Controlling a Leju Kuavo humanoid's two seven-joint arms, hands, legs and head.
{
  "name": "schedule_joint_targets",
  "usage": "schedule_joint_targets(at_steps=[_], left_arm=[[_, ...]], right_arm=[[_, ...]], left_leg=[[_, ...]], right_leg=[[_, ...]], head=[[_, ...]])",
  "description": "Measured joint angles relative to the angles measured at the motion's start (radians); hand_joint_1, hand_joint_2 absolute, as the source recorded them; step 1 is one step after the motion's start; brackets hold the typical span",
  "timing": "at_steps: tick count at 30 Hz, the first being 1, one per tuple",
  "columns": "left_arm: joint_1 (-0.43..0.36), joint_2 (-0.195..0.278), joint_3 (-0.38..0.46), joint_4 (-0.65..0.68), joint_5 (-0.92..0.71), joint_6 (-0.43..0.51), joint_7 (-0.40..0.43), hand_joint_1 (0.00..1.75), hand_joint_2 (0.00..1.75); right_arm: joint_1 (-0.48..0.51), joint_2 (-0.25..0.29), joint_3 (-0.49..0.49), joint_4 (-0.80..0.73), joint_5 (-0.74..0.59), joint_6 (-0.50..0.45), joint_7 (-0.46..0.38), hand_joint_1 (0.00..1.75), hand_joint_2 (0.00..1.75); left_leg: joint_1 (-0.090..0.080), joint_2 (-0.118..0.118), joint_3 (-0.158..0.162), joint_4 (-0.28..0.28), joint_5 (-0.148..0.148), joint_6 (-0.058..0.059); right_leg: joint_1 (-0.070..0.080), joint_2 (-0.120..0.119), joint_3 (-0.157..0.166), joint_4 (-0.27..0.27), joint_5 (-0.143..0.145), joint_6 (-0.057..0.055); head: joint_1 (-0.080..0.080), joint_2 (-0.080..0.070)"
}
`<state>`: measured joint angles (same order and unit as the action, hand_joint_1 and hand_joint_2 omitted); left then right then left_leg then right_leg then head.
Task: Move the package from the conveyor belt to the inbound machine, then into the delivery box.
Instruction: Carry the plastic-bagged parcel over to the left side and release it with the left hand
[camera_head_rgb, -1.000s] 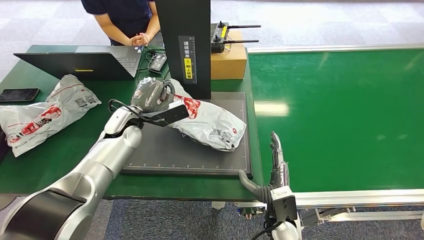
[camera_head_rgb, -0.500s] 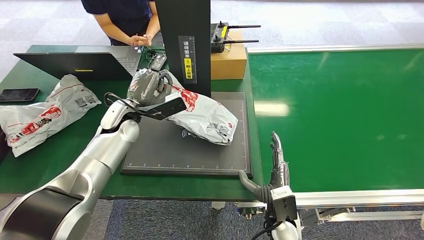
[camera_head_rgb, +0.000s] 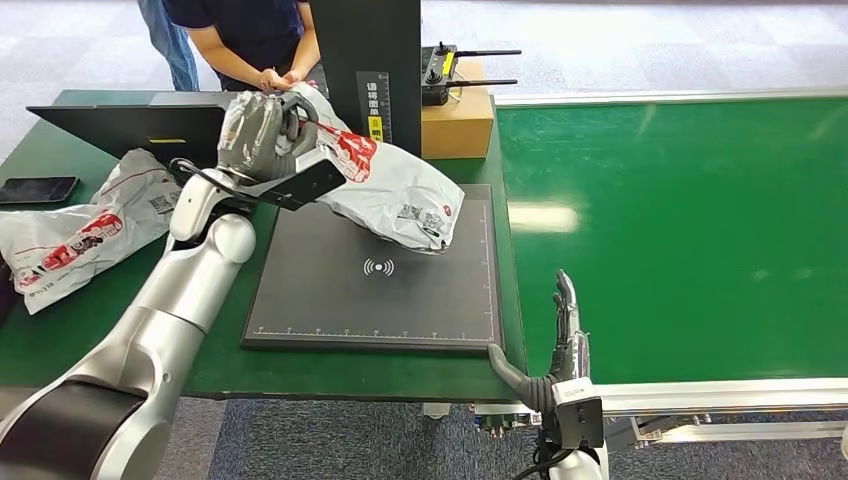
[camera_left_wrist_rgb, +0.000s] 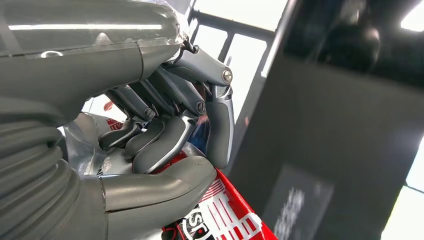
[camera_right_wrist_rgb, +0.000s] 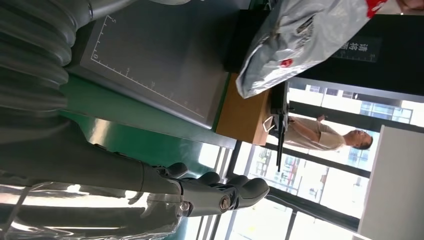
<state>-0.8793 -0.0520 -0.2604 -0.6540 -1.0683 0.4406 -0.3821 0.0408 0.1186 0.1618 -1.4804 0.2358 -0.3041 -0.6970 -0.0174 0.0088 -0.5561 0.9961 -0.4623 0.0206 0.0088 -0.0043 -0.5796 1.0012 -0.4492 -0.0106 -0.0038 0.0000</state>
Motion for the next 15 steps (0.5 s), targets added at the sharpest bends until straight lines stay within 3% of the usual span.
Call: schedule_joint_targets(at_steps=[15], left_arm=[[-0.005, 0.122, 0.090, -0.223, -0.007, -0.074, 0.060, 1.75, 1.75]], right_arm=[[-0.001, 0.000, -0.009, -0.005, -0.019, 0.018, 0.000, 0.00, 1.75]], left_leg=[[0.000, 0.000, 0.000, 0.000, 0.000, -0.001]], right_leg=[[0.000, 0.000, 0.000, 0.000, 0.000, 0.000]], head=[[0.000, 0.000]])
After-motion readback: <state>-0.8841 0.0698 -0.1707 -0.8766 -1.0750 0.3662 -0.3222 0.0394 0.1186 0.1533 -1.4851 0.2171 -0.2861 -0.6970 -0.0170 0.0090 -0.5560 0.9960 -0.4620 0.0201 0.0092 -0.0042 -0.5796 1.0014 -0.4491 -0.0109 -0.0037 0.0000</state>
